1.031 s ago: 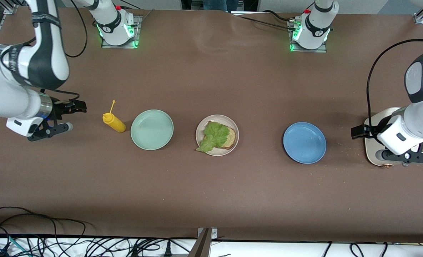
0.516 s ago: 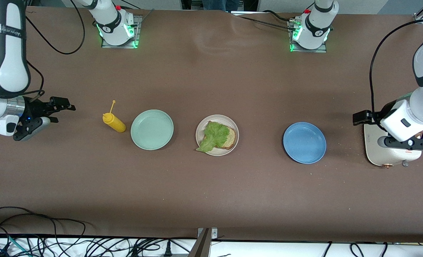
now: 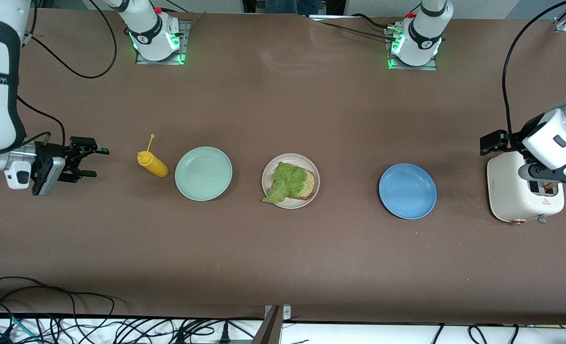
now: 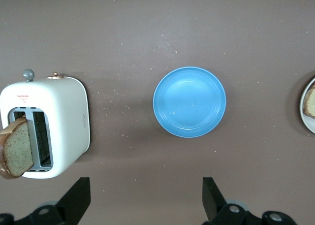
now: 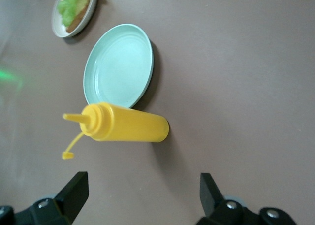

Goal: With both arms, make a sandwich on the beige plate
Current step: 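Lower the right gripper beside the yellow mustard bottle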

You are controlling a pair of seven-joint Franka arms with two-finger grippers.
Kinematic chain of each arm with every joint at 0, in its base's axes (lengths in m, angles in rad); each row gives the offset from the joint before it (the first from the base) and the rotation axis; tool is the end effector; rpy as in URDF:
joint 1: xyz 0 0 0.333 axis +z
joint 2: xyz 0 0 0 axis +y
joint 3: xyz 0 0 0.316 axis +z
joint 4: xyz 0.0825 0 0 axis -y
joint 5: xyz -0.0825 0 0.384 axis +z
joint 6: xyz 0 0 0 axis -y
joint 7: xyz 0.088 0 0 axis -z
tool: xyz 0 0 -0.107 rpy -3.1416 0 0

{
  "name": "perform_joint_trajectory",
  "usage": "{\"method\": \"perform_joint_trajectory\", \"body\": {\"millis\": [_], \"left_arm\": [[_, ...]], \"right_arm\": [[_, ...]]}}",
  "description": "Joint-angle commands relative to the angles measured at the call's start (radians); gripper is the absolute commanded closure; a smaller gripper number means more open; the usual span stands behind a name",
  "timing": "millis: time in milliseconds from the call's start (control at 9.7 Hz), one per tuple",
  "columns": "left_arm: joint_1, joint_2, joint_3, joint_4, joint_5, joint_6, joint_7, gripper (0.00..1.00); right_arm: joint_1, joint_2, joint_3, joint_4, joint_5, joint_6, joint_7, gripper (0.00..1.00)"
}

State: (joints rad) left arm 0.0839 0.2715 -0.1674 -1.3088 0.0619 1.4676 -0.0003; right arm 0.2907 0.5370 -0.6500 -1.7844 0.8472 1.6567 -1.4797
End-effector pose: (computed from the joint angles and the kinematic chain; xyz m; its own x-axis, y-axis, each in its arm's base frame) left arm 0.6230 -0.0301 0.5798 0.9912 -0.0751 -0.1088 -0.0775 -0.9968 -0.0172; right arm 0.5939 -0.1119 0.2817 0.7324 0.6056 0.3113 0.6594 -0.5169 -0.5459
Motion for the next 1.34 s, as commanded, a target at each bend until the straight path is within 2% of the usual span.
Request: {"method": "perform_joint_trajectory", "body": {"millis": [0,103,206,413,619,722,928,1238], "left_arm": [[0.02,-0.032,0.0,-0.004,-0.057,-0.026,0.012,0.0],[0.022,-0.034,0.003,-0.006,-0.06,-0.027,0.075,0.0],[0.051,-0.034,0.005,-0.006,-0.06,-0.029,0.145,0.0],[0.065,-0.026,0.006,-0.006,-0.06,-0.027,0.152,0.0],[0.094,-0.014,0.005,-0.006,-0.063,-0.026,0.16,0.0],[0.096,-0.014,0.005,-0.006,-0.062,-0.026,0.16,0.0],[0.094,-0.014,0.0,-0.004,-0.062,-0.026,0.151,0.0],[0.089,-0.014,-0.001,-0.006,-0.062,-0.026,0.149,0.0]], "right_arm": [[-0.019,0.099,0.006,0.019,0.152,-0.09,-0.22,0.0],[-0.019,0.154,0.006,0.037,0.25,-0.139,-0.347,0.0],[-0.021,0.196,0.006,0.054,0.3,-0.178,-0.425,0.0],[-0.028,0.234,0.01,0.094,0.309,-0.183,-0.613,0.0],[-0.025,0.236,0.018,0.094,0.309,-0.183,-0.703,0.0],[-0.03,0.238,0.051,0.094,0.311,-0.184,-0.787,0.0],[-0.03,0.254,0.059,0.091,0.311,-0.183,-0.859,0.0],[-0.03,0.264,0.082,0.082,0.326,-0.183,-0.866,0.02]]}}
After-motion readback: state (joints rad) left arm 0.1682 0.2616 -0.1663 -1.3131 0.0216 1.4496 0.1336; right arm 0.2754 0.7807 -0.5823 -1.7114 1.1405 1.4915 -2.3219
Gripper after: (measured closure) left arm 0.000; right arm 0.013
